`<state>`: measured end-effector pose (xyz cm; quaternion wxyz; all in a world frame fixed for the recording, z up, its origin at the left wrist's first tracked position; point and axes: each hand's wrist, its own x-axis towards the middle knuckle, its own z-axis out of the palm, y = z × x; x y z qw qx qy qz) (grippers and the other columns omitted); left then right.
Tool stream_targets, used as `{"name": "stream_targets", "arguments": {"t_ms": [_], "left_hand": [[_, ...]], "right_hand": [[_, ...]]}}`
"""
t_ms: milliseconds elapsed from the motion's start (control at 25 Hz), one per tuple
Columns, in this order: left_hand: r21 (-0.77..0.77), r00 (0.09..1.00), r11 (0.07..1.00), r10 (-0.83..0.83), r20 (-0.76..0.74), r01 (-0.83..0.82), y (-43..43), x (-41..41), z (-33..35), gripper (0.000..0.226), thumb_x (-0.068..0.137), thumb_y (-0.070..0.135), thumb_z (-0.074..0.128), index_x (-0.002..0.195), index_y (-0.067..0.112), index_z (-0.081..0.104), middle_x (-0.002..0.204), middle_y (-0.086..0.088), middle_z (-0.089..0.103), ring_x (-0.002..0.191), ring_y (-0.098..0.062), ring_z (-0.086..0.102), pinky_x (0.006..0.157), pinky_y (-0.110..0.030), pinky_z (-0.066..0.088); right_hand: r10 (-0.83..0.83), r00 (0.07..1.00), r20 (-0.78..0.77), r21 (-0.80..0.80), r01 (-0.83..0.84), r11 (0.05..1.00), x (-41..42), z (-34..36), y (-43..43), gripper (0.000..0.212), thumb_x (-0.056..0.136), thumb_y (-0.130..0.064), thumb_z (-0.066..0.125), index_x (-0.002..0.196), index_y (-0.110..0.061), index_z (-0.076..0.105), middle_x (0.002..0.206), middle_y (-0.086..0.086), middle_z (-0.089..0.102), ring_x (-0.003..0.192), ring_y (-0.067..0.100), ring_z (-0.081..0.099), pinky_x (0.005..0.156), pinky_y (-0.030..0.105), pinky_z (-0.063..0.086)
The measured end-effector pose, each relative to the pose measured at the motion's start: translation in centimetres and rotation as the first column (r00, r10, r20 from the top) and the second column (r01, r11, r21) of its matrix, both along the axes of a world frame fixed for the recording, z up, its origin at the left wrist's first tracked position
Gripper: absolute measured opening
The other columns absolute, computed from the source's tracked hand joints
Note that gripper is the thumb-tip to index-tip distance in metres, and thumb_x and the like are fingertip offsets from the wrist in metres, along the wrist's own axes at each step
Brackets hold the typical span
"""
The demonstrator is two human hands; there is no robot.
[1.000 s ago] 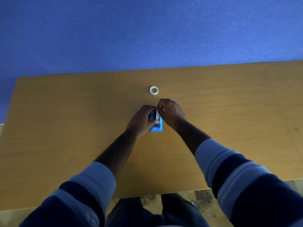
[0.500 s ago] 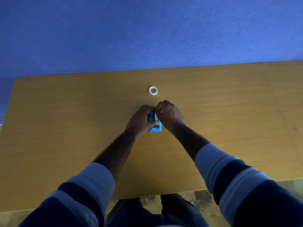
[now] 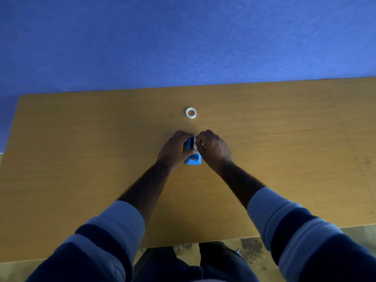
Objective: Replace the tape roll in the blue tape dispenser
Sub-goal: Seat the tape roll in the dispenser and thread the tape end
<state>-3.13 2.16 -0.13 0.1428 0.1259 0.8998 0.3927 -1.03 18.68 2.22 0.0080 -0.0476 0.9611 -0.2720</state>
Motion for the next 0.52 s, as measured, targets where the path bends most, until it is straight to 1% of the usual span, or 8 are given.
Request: {"name": "stream_targets", "arguments": {"t_ms": [40, 160, 200, 360, 440, 520], "left_hand": [[-0.001, 1.0, 1.0, 0.003, 0.002, -0.003, 0.1, 0.0, 0.1, 0.05, 0.082, 0.025, 0.08, 0.128, 0.022, 0.062, 0.126, 0.005, 0.06, 0.11, -0.011, 0.06, 0.095, -0.042, 0.055], [-0.004, 1.0, 1.0, -0.001, 0.005, 0.001, 0.1, 0.0, 0.2, 0.046, 0.083, 0.027, 0.08, 0.126, 0.024, 0.062, 0.125, 0.006, 0.059, 0.11, -0.01, 0.059, 0.094, -0.042, 0.055], [-0.006, 1.0, 1.0, -0.003, 0.008, 0.004, 0.1, 0.0, 0.2, 0.046, 0.083, 0.028, 0.08, 0.125, 0.025, 0.062, 0.125, 0.007, 0.059, 0.109, -0.01, 0.059, 0.094, -0.042, 0.055], [-0.004, 1.0, 1.0, -0.011, 0.02, 0.011, 0.0, -0.1, 0.4, 0.046, 0.084, 0.029, 0.079, 0.126, 0.026, 0.062, 0.126, 0.007, 0.059, 0.109, -0.01, 0.059, 0.095, -0.041, 0.054], [0.001, 0.999, 1.0, -0.016, 0.035, 0.016, 0.0, -0.3, 0.4, 0.044, 0.084, 0.028, 0.078, 0.125, 0.026, 0.063, 0.125, 0.007, 0.059, 0.11, -0.01, 0.059, 0.096, -0.043, 0.053], [0.011, 0.999, 1.0, -0.017, 0.042, 0.017, -0.1, -0.4, 0.5, 0.044, 0.085, 0.023, 0.077, 0.127, 0.023, 0.064, 0.126, 0.006, 0.059, 0.111, -0.012, 0.06, 0.097, -0.044, 0.053]], "right_hand": [[-0.004, 1.0, -0.003, 0.012, 0.004, 1.0, -0.1, 0.0, -0.1, 0.014, 0.099, -0.017, 0.059, 0.103, -0.005, 0.065, 0.097, 0.01, 0.067, 0.079, 0.023, 0.063, 0.062, 0.037, 0.054], [-0.004, 1.0, 0.019, 0.044, 0.003, 0.999, -1.3, 0.2, -0.3, 0.015, 0.1, -0.017, 0.058, 0.096, -0.005, 0.064, 0.09, 0.009, 0.064, 0.073, 0.022, 0.061, 0.056, 0.03, 0.043], [-0.006, 0.999, 0.039, 0.045, 0.004, 0.999, -1.9, 0.3, -0.3, 0.015, 0.099, -0.018, 0.058, 0.094, -0.005, 0.064, 0.09, 0.009, 0.064, 0.073, 0.023, 0.061, 0.056, 0.03, 0.042], [-0.019, 0.993, 0.119, 0.034, 0.015, 0.999, -3.2, 0.4, -0.2, 0.016, 0.098, -0.021, 0.059, 0.095, -0.007, 0.065, 0.095, 0.009, 0.064, 0.077, 0.024, 0.062, 0.061, 0.035, 0.052], [-0.017, 0.994, 0.109, -0.009, 0.018, 1.0, -2.6, 0.1, 0.0, 0.016, 0.096, -0.022, 0.061, 0.097, -0.007, 0.067, 0.098, 0.009, 0.063, 0.08, 0.024, 0.063, 0.064, 0.037, 0.054], [0.004, 0.996, 0.087, -0.057, 0.001, 0.998, -1.0, -0.3, 0.3, 0.018, 0.094, -0.023, 0.064, 0.105, -0.01, 0.068, 0.104, 0.007, 0.062, 0.09, 0.022, 0.063, 0.068, 0.037, 0.056]]}}
